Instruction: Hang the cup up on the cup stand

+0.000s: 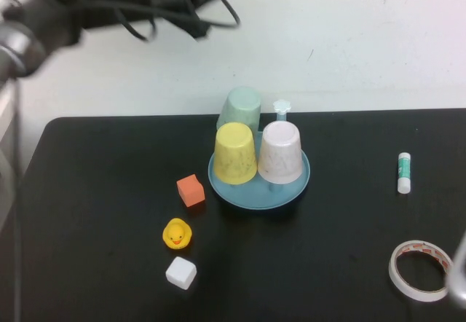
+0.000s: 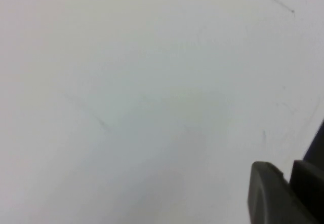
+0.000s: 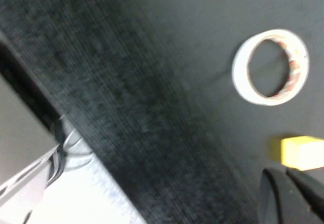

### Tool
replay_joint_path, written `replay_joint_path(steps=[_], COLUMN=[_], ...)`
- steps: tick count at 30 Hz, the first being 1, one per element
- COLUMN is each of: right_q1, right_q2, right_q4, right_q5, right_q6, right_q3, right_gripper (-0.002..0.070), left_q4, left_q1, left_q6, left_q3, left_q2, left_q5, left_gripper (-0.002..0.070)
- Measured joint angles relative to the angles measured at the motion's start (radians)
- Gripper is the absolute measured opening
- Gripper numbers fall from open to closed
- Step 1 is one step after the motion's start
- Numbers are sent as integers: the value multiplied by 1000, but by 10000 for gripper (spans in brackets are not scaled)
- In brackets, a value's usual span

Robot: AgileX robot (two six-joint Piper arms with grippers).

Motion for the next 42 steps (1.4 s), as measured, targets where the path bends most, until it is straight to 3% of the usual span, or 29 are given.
replay_joint_path(steps=[5,9,16,23,29,38,42], right_q1=[0,0,0,0,0,0,0], right_q2=[-132,-240,-388,-473,-493,-495,-495], right_q4=[-38,-40,6,106,132,135,137], right_q5=[-29,-86,-190,-261,-290,-292,-282], right_q6=[-10,-10,-27,-74,-75,-75,-75], right_q3=[0,14,162,321,352,356,358], right_gripper=[0,0,0,0,0,0,0], left_q4=[256,469,959,1302,1408,1434,1425], left_q1=[25,31,31,32,33,33,33], left_q6=[-223,-415,-842,-1145,-1355,-1403,-1455], left_q3=[0,0,16,235,538,974,1121], left_q2=[-185,-326,-569,-893,-1202,-1579,-1681], left_q5=[47,70,127,184,35,-417,-472], left_gripper=[8,1,0,0,-1,-1,-1])
